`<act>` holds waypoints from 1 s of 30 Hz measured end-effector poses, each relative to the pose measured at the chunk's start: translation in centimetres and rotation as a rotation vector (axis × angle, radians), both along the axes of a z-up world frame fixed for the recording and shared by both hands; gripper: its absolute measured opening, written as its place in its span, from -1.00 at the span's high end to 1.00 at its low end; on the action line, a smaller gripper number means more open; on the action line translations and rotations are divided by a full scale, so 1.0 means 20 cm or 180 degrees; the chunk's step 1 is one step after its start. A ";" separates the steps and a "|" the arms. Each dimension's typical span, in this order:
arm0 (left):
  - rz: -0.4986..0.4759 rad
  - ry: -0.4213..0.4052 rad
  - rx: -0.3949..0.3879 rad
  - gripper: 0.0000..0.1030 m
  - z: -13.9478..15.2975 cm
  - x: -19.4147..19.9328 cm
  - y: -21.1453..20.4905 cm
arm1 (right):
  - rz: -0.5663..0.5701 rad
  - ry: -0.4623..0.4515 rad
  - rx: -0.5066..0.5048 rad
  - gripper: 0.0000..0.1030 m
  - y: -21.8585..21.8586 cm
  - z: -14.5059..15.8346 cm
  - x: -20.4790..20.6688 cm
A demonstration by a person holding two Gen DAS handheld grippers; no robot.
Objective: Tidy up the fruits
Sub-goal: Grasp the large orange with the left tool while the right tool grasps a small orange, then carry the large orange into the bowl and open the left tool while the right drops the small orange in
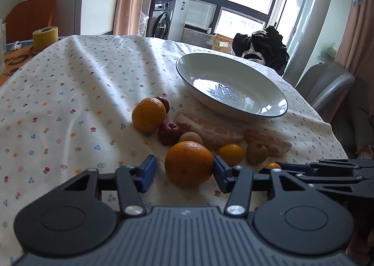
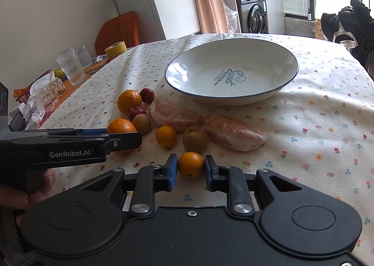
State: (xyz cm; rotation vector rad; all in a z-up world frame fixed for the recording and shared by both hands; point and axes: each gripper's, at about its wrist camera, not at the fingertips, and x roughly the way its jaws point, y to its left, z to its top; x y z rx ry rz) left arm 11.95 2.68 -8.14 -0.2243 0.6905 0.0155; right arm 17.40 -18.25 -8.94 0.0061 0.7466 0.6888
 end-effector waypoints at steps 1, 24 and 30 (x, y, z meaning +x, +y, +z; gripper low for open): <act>0.0015 -0.0016 0.0026 0.19 0.00 0.00 -0.01 | 0.0011 0.0018 0.0044 0.56 0.00 0.00 0.00; 0.0138 -0.0220 0.0100 0.20 0.17 -0.06 -0.04 | -0.0047 -0.0264 0.0326 0.56 -0.06 0.15 0.01; 0.0135 -0.0288 0.0103 0.20 0.22 -0.03 -0.05 | -0.0088 -0.0329 0.0354 0.56 -0.08 0.18 0.04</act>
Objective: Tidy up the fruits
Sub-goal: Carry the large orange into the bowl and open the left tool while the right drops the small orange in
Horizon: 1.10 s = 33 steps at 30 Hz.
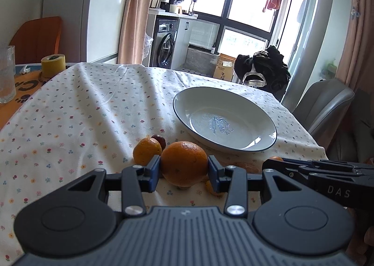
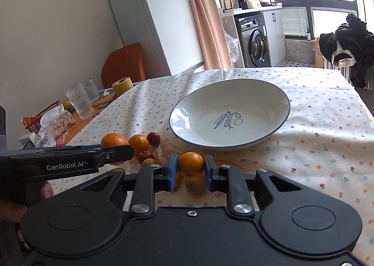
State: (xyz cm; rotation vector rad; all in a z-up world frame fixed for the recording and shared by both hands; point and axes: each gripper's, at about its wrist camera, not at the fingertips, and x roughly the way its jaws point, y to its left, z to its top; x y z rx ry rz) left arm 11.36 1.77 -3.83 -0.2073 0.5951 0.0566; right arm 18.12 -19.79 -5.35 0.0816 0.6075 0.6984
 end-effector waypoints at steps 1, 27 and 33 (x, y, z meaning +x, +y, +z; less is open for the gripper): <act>-0.0002 -0.0008 0.0003 0.20 0.01 0.01 0.00 | -0.0006 -0.0009 0.0006 0.56 0.00 0.00 0.01; -0.0122 -0.0007 0.0031 0.20 0.04 0.28 -0.05 | -0.0245 -0.0144 0.0075 0.56 -0.03 0.04 0.24; -0.0196 0.0053 0.0031 0.20 0.00 0.37 -0.07 | -0.0307 -0.0103 0.0041 0.56 -0.03 -0.01 0.29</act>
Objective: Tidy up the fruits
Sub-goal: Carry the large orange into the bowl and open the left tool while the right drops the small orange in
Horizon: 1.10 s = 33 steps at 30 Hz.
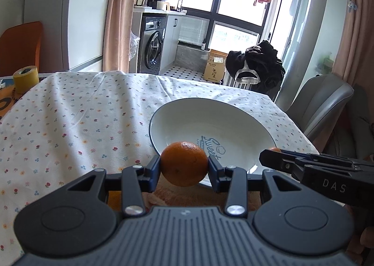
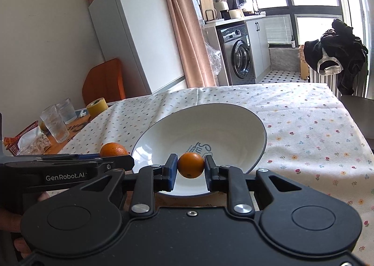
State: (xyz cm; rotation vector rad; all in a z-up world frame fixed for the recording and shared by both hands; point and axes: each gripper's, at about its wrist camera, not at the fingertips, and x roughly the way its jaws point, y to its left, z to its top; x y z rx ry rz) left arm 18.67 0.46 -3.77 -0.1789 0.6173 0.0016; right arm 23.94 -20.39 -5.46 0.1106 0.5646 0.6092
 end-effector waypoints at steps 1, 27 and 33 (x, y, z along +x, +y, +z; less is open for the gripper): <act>-0.0012 0.0012 -0.0006 0.20 0.00 0.01 0.00 | -0.0009 0.0012 -0.0007 0.56 0.00 -0.01 0.01; -0.0243 0.0264 0.0018 0.20 -0.08 0.28 -0.08 | -0.0147 0.0070 -0.0212 0.54 0.04 -0.11 0.10; -0.0235 0.0313 0.0018 0.19 -0.10 0.29 -0.09 | -0.0106 0.0052 -0.0239 0.50 0.05 -0.11 0.10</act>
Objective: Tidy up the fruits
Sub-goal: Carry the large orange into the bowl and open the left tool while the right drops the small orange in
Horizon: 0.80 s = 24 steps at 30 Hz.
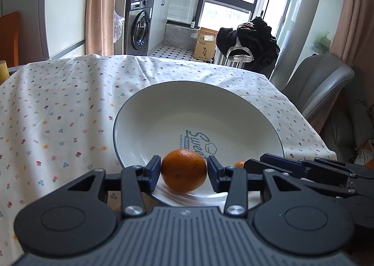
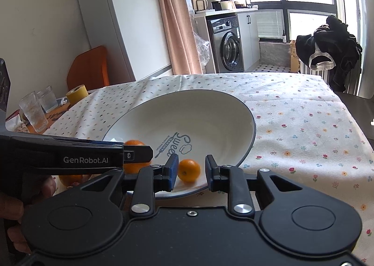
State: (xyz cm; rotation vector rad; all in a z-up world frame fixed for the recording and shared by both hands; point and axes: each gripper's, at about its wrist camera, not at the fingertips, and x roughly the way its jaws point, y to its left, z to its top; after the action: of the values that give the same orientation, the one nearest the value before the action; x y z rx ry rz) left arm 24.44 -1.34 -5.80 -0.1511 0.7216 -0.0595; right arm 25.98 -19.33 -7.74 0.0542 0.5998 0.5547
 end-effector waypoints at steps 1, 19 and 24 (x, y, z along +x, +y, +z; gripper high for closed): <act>-0.0011 -0.0028 0.0021 0.19 0.01 -0.01 -0.01 | 0.0004 0.0001 0.0006 0.48 0.00 0.00 0.00; 0.0051 -0.0211 -0.0003 -0.20 0.16 -0.21 0.04 | 0.0015 -0.0072 0.0033 0.18 -0.05 0.08 -0.14; 0.0153 -0.0354 -0.0012 -0.48 0.23 -0.31 0.07 | -0.0040 -0.0133 0.0075 -0.15 -0.10 0.13 -0.21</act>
State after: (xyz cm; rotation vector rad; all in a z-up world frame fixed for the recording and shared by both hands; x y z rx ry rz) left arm 18.14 0.11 -1.17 -0.1673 0.6066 -0.0231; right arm 21.68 -21.28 -5.15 0.0685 0.5520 0.5495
